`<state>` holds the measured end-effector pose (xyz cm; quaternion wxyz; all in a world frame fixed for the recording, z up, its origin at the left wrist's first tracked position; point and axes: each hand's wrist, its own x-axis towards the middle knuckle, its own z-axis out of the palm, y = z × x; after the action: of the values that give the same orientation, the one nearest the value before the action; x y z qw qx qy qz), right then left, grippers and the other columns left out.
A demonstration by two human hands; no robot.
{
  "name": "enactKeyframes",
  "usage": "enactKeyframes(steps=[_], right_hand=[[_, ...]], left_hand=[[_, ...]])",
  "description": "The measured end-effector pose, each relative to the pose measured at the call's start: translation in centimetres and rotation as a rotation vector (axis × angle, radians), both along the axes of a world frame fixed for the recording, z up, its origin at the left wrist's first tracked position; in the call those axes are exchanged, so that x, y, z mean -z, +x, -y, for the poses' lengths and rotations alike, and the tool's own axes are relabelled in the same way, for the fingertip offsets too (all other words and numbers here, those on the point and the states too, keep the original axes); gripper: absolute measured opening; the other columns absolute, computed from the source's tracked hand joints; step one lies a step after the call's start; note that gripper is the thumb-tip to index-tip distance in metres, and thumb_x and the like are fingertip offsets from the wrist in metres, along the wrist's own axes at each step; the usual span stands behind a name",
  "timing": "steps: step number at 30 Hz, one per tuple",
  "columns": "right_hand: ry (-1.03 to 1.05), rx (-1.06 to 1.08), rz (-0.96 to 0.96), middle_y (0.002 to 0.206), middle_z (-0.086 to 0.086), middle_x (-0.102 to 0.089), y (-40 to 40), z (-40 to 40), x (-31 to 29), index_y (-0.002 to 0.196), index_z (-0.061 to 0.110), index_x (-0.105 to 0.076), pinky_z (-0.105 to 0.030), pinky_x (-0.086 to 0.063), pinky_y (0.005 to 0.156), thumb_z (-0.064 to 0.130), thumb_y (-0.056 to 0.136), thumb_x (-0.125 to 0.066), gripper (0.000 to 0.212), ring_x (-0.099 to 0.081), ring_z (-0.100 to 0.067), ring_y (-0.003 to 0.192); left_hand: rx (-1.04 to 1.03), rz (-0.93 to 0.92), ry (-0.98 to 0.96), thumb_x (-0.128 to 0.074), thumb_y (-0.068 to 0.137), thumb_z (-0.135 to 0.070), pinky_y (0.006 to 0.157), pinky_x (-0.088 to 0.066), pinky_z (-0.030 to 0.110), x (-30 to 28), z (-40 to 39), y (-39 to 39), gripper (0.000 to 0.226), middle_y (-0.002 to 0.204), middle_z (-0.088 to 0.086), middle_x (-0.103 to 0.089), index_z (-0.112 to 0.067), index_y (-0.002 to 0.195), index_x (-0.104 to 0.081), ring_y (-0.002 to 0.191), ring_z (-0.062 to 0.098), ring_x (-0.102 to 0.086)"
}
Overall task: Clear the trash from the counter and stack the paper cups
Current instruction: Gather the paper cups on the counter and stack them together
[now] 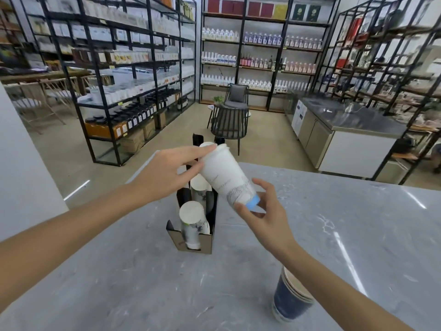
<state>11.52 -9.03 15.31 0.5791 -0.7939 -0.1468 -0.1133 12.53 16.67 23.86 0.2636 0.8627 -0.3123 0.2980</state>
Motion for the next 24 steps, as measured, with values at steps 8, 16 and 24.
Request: enactKeyframes(steps=[8, 16, 24], right_hand=[[0.021, -0.040, 0.162, 0.124, 0.016, -0.059, 4.1, -2.0, -5.9, 0.131, 0.042, -0.042, -0.005, -0.053, 0.069, 0.034, 0.088, -0.079, 0.057, -0.055, 0.017, 0.109], [-0.248, -0.116, 0.352, 0.133, 0.020, -0.054, 6.7, -6.4, -9.4, 0.141, 0.038, -0.043, -0.039, -0.062, 0.087, 0.044, 0.091, -0.072, 0.058, -0.053, -0.006, 0.125], [-0.381, -0.123, 0.352, 0.143, 0.012, -0.054, 8.0, -8.3, -7.8, 0.152, 0.031, -0.039, -0.048, -0.057, 0.096, 0.044, 0.093, -0.069, 0.068, -0.048, -0.006, 0.129]], left_hand=[[-0.147, -0.296, -0.222, -0.073, 0.087, -0.010, 0.089, -0.058, 0.024, 1.4, -2.1, 2.3, 0.072, 0.137, -0.015, -0.056, -0.040, 0.147, -0.046, 0.081, 0.002, -0.075], [-0.175, -0.536, -0.246, -0.075, 0.088, -0.033, 0.091, -0.059, 0.031, 4.4, -4.1, 5.4, 0.074, 0.120, -0.011, -0.062, -0.055, 0.146, -0.036, 0.094, 0.003, -0.070], [-0.110, -0.744, -0.176, -0.064, 0.094, -0.044, 0.106, -0.050, 0.039, 6.2, -4.9, 6.3, 0.071, 0.129, 0.000, -0.068, -0.060, 0.148, -0.021, 0.116, 0.006, -0.064]])
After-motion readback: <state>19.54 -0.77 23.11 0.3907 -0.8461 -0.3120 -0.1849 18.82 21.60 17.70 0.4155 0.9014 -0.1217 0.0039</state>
